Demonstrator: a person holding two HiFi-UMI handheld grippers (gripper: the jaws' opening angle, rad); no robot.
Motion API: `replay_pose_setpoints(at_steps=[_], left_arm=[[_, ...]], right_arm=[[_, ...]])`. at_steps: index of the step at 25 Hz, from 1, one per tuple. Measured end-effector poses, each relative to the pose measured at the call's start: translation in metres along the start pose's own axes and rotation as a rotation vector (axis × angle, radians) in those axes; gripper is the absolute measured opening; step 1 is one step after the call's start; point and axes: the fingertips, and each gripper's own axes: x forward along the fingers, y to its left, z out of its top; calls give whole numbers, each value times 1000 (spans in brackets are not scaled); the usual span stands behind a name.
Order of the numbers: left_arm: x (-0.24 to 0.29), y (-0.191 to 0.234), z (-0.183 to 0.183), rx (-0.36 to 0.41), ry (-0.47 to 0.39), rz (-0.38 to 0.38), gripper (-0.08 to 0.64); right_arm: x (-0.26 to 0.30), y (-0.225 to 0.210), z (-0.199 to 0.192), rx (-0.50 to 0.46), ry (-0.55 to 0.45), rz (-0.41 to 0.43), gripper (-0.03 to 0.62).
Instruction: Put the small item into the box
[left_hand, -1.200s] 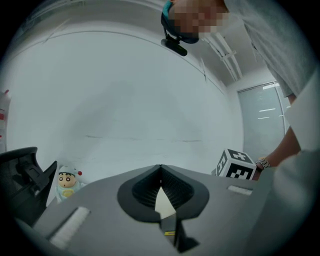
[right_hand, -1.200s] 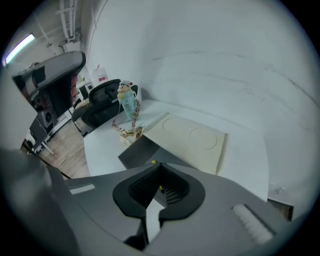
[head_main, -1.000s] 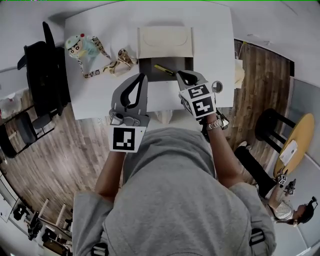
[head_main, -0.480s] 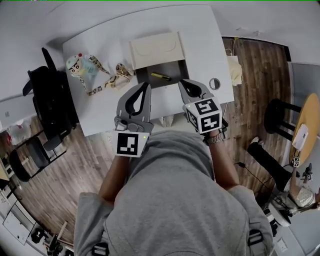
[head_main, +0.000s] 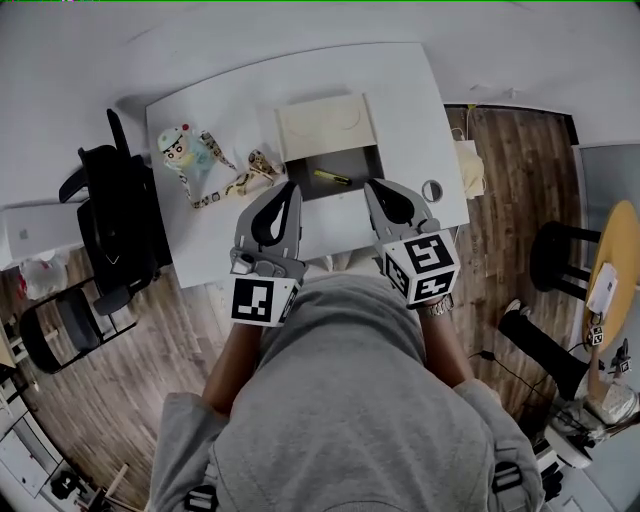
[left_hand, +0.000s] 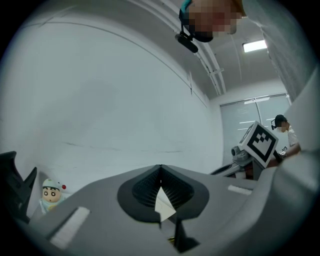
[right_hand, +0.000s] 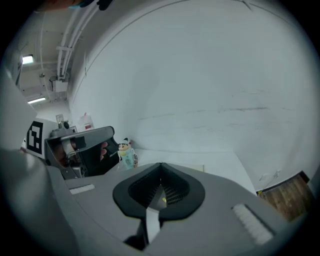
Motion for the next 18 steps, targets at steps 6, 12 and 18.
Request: replay_pose_setpoints(at_steps=[6,12,18], left_arm=[[-22,7,18,12,-35,35,3],[-28,18,44,50,-86,50,3],[-29,25,67,72,-135,68,3]], right_arm=[[-14,26,33,-13,-98,46,15],[-21,39,62,-33,-168,52,15],[-27,42,84,-53,-228,50,15]])
